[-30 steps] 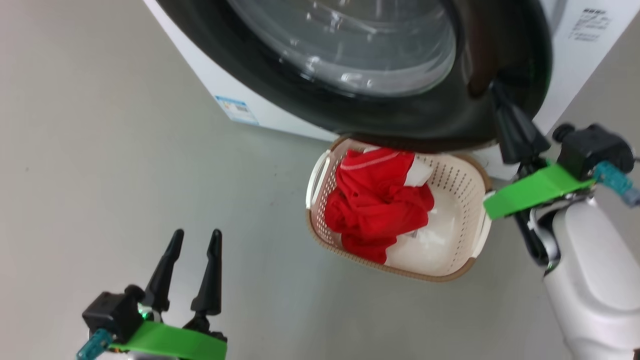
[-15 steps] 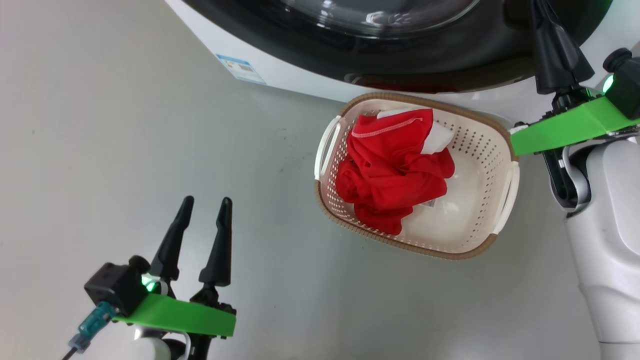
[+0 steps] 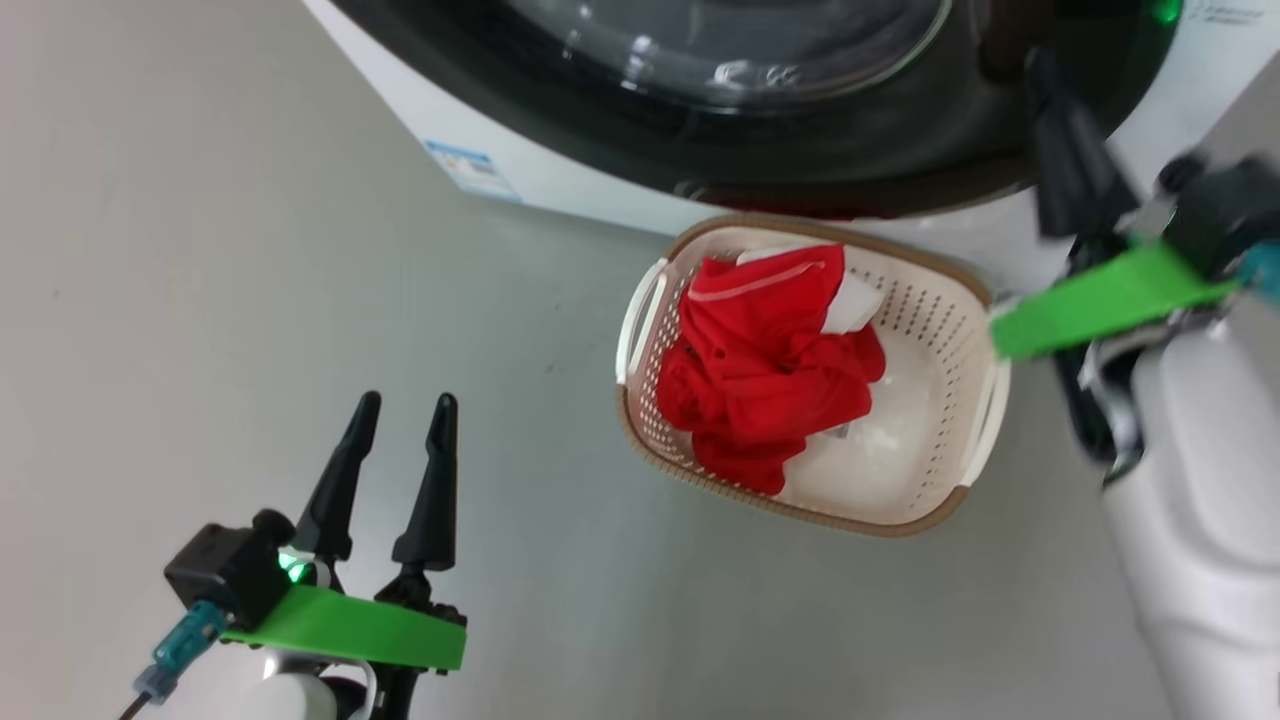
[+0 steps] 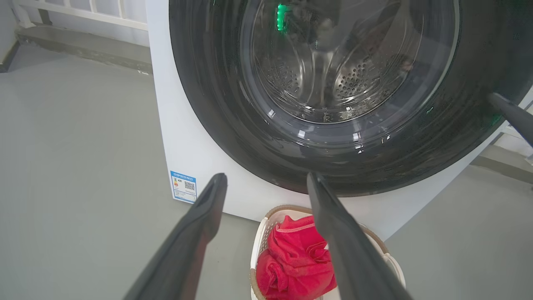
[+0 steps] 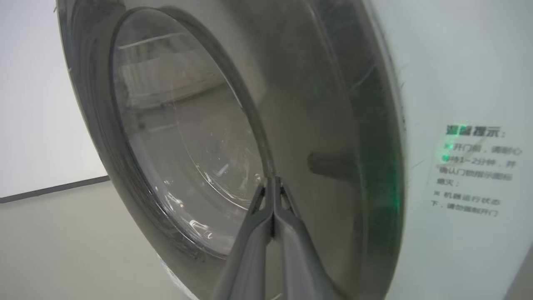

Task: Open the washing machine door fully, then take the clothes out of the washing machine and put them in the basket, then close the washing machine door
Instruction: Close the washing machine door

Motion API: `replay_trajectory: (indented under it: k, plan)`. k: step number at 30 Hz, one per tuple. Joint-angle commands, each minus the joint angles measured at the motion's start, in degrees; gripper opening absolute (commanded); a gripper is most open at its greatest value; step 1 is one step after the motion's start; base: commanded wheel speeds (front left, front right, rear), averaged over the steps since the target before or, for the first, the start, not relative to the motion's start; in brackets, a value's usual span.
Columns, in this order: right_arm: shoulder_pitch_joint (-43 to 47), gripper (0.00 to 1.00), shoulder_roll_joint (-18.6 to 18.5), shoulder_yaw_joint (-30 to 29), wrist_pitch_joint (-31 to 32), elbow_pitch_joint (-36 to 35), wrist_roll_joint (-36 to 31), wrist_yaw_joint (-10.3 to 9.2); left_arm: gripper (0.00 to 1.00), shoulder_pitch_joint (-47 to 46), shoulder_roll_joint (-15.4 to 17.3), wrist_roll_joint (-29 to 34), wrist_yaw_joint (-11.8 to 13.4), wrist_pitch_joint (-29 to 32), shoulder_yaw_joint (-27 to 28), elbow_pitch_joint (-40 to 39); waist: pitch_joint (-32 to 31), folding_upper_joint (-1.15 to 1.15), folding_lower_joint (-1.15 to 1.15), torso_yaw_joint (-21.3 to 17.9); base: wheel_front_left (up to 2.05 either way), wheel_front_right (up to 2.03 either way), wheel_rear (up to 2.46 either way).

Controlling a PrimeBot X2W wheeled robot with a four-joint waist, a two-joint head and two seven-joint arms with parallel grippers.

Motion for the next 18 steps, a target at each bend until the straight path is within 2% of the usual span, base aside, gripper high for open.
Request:
replay_trajectory:
  k: [1, 3, 4, 5, 6, 7, 8, 18]
  plan:
    - [2.5, 0.17, 1.1, 1.8, -0.3, -1.2, 0.9, -0.05, 1.0, 1.2, 1.2, 0.8, -0.3, -0.7, 2.5, -0.9, -2.4, 0.0, 0.0, -1.5, 0.0, 0.0, 0.0]
    - [4.7, 0.39, 1.6, 2.0, -0.3, -1.3, 1.7, -0.05, 1.0, 2.0, 1.2, 1.2, -0.3, -0.7, 2.9, -0.8, -3.7, 0.0, 0.0, -2.3, 0.0, 0.0, 0.0]
    - [4.7, 0.39, 1.6, 2.0, -0.3, -1.3, 1.7, -0.05, 1.0, 2.0, 1.2, 1.2, -0.3, -0.7, 2.9, -0.8, -3.7, 0.0, 0.0, -2.3, 0.0, 0.0, 0.0]
    - [5.7, 0.47, 1.8, 2.0, -0.3, -1.4, 1.9, -0.05, 1.0, 2.4, 1.2, 1.5, -0.3, -0.7, 3.1, -0.7, -4.4, 0.0, 0.0, -2.7, 0.0, 0.0, 0.0]
    - [6.7, 0.75, 2.1, 2.2, -0.3, -1.5, 2.2, -0.05, 1.0, 2.8, 1.2, 1.8, -0.3, -0.7, 3.4, -0.6, -5.0, 0.0, 0.0, -3.2, 0.0, 0.0, 0.0]
    - [7.7, 0.93, 2.3, 2.4, -0.3, -1.5, 2.4, -0.05, 1.0, 3.1, 1.2, 2.1, -0.3, -0.7, 3.7, -0.6, -5.6, 0.0, 0.0, -3.6, 0.0, 0.0, 0.0]
    - [8.6, 1.0, 2.4, 2.5, -0.3, -1.5, 2.6, -0.05, 1.0, 3.5, 1.2, 2.4, -0.3, -0.7, 3.8, -0.5, -6.2, 0.0, 0.0, -4.0, 0.0, 0.0, 0.0]
    - [18.3, 1.0, 3.7, 3.5, -0.3, -3.0, 4.2, -0.05, 1.0, 7.6, 3.4, 3.3, -0.3, -0.7, 4.3, 0.5, -13.0, 0.0, 0.0, -8.2, 0.0, 0.0, 0.0]
